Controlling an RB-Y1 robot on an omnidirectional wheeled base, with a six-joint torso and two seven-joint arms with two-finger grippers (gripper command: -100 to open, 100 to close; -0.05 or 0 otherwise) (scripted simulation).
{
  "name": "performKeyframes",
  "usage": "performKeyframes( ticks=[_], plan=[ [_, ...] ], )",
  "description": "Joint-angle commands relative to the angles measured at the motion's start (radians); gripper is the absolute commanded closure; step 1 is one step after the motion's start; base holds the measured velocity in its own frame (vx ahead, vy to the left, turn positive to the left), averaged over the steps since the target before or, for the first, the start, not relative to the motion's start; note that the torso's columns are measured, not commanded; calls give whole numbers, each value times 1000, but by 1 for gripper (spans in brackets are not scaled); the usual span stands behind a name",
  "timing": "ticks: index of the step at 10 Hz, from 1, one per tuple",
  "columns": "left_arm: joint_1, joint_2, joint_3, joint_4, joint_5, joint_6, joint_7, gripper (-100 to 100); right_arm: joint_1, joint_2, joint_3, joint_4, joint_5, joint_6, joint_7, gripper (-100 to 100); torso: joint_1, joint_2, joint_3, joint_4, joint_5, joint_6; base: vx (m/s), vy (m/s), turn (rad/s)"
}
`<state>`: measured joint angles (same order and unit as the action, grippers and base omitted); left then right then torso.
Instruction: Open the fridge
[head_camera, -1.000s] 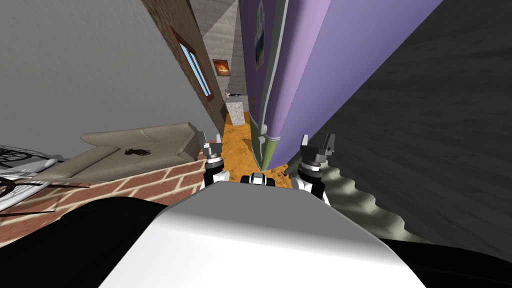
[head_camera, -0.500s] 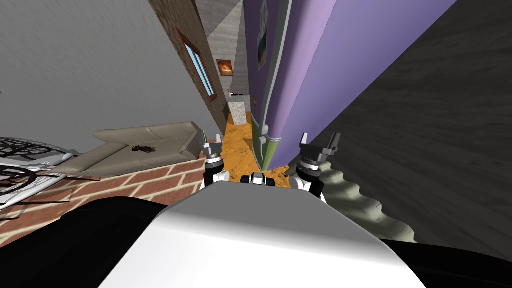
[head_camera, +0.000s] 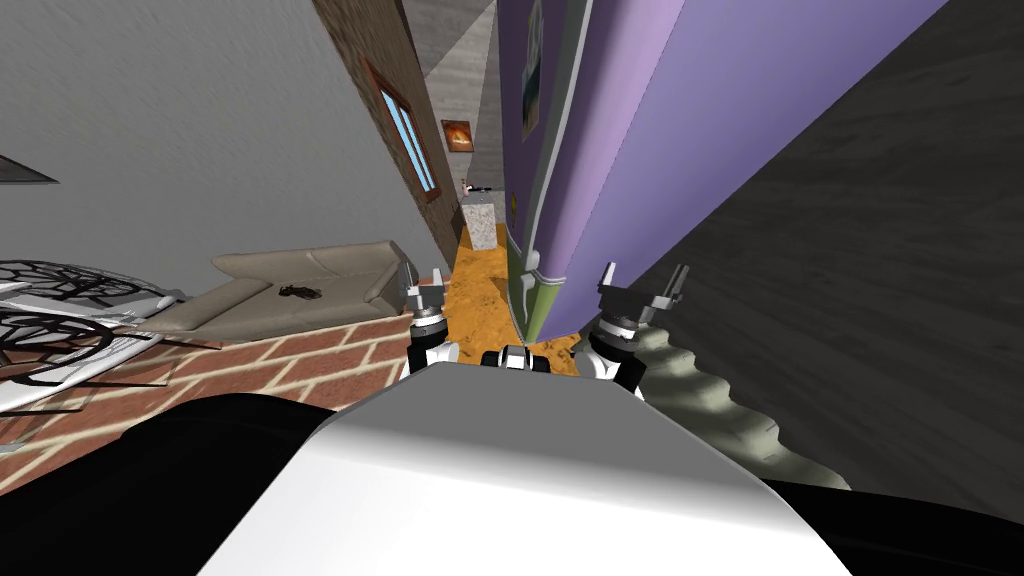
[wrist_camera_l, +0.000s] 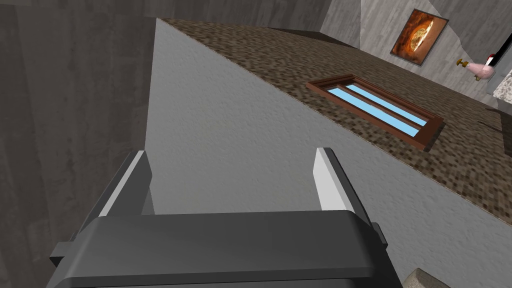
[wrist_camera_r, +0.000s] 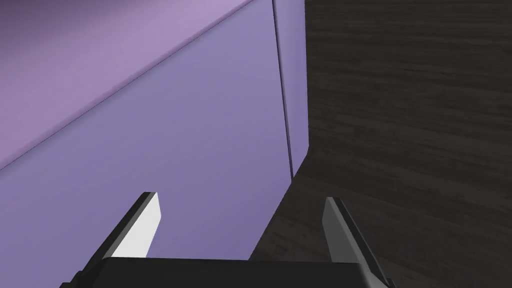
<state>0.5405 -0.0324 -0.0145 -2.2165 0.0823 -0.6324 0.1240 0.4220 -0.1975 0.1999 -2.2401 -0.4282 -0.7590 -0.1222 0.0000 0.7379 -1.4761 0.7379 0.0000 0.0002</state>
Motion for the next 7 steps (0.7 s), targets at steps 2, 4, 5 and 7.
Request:
performKeyframes(
  ticks=[2,4,5,7],
  plan=[
    [0,0,0,0,0,0,0,0,-27,0,57,-5,-104,-32,-35,-100,0,0,0,0,0,0,9,-16,75],
    [0,0,0,0,0,0,0,0,-41,1,84,-7,-159,-46,-52,-100,0,0,0,0,0,0,10,-19,85],
    [0,0,0,0,0,0,0,0,-41,1,84,-7,-185,-46,-52,-100,0,0,0,0,0,0,10,-20,63],
    [0,0,0,0,0,0,0,0,-55,4,111,-8,-245,-60,-69,-100,0,0,0,0,0,0,11,-21,84]
  ],
)
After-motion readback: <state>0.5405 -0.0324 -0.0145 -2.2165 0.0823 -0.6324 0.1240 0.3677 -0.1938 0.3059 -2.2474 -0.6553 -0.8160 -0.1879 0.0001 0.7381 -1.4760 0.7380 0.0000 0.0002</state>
